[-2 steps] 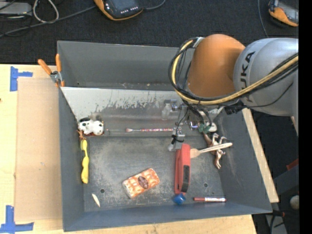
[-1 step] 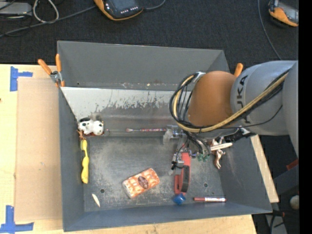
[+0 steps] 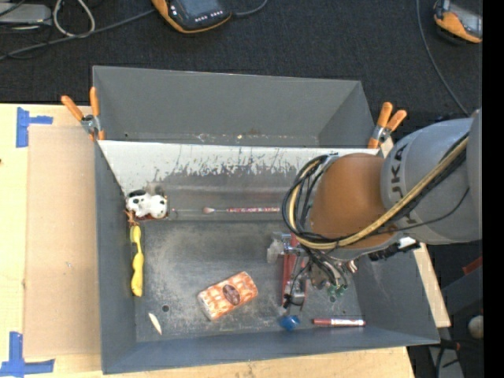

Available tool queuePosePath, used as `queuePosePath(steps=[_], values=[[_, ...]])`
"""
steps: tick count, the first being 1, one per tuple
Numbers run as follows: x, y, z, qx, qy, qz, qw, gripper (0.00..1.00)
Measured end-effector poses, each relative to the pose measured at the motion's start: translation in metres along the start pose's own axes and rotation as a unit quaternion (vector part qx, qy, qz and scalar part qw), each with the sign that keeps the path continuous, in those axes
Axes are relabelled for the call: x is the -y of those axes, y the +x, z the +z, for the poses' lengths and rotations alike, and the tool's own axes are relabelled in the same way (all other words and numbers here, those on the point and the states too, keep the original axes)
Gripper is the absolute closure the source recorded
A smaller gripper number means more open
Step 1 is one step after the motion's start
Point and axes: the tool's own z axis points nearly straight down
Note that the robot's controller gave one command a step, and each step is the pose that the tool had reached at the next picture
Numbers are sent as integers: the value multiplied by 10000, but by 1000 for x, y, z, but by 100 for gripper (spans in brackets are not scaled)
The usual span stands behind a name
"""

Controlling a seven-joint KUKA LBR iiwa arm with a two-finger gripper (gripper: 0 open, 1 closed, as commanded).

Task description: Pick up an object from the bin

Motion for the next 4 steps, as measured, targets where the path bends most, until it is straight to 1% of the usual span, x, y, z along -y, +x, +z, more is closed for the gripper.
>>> queuePosePath(steps=[1, 2, 3, 4], values=[[-51, 9, 14, 10, 5, -488, 9988, 0], [-62, -51, 21, 23, 0, -407, 9992, 0], [-82, -38, 23, 0, -2, -516, 9987, 0], [-83, -21, 25, -13, -3, -1122, 9937, 0]])
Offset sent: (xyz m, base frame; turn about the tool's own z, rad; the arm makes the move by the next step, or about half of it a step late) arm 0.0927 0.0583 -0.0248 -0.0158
